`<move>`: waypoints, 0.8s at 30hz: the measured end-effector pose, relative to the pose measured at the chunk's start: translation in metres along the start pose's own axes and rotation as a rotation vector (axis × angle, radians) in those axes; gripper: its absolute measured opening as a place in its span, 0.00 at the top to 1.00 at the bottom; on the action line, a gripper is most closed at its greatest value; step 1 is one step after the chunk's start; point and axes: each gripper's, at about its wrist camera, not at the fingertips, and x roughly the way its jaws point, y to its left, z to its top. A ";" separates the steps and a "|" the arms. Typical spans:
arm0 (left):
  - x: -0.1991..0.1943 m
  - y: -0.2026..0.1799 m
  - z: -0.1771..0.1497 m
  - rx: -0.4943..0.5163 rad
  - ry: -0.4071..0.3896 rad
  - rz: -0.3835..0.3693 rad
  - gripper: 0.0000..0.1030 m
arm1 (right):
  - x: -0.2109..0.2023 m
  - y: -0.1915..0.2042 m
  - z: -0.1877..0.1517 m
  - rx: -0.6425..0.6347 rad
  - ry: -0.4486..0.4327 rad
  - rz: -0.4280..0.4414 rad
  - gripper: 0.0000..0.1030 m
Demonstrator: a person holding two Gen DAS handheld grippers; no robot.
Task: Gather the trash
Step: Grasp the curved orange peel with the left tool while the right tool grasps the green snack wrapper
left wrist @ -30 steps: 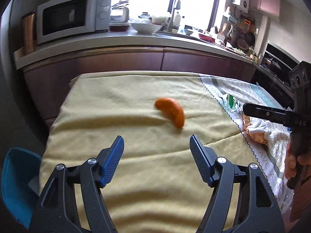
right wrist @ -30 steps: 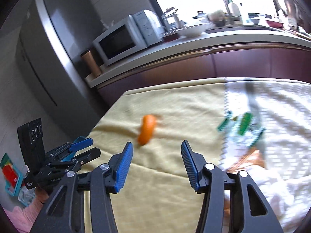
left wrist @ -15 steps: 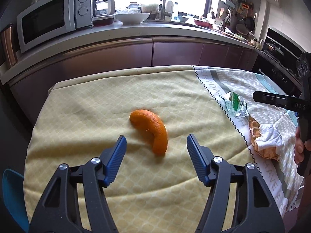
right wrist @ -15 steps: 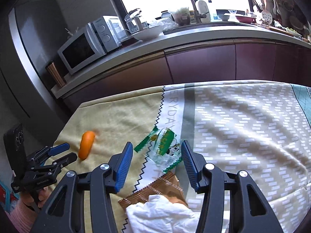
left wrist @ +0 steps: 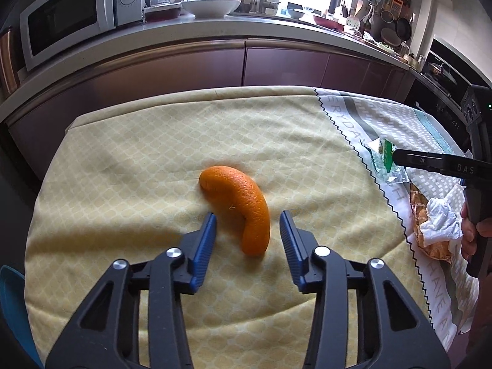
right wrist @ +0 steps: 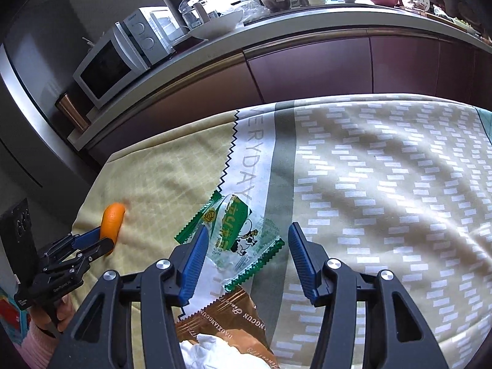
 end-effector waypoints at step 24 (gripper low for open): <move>-0.025 0.001 -0.009 0.012 -0.057 -0.018 0.87 | -0.013 0.004 -0.006 -0.029 -0.067 0.001 0.69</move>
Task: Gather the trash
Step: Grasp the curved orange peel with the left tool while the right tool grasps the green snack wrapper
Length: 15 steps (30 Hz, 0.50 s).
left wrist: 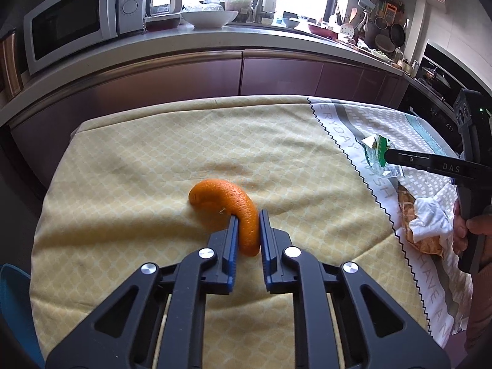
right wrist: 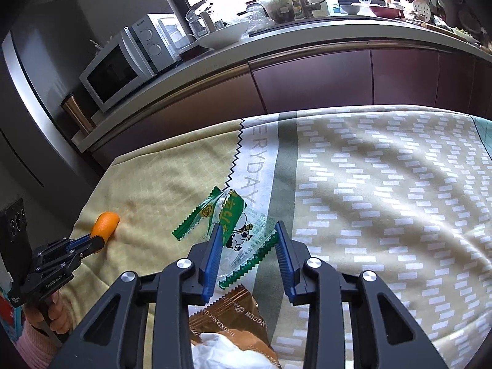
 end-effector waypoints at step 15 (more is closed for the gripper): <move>-0.052 0.015 -0.025 -0.012 -0.056 -0.020 0.88 | -0.037 0.037 -0.004 -0.056 -0.093 0.066 0.69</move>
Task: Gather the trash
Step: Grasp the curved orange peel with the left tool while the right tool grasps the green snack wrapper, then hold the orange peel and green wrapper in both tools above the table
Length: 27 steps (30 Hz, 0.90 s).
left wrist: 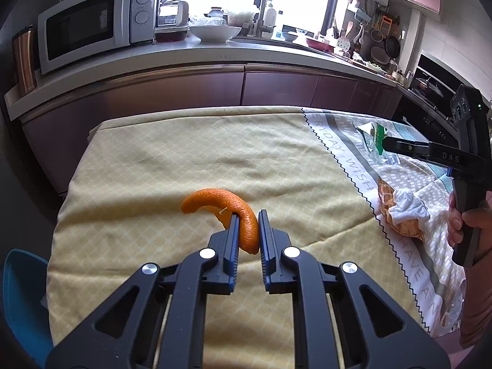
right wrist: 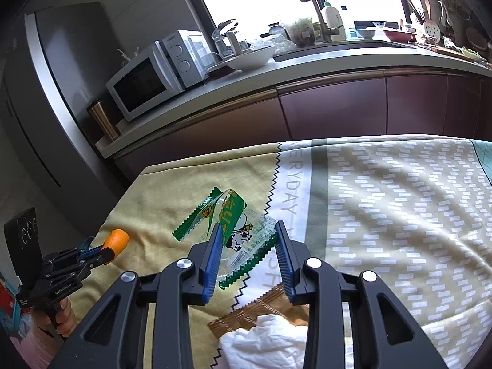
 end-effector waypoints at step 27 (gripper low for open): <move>-0.079 0.038 -0.060 -0.038 -0.037 0.072 0.88 | 0.012 0.107 -0.061 -0.037 0.057 0.269 0.69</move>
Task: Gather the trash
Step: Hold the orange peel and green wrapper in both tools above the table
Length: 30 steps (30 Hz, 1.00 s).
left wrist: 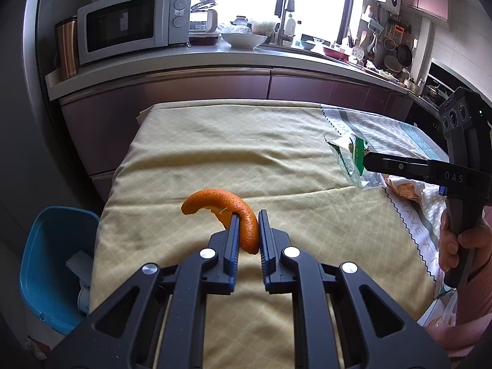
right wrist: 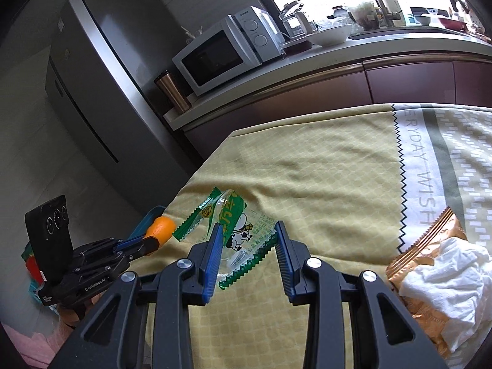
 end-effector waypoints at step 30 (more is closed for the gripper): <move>-0.031 0.031 -0.021 -0.019 -0.010 0.063 0.88 | 0.044 0.056 -0.012 -0.051 0.079 0.100 0.69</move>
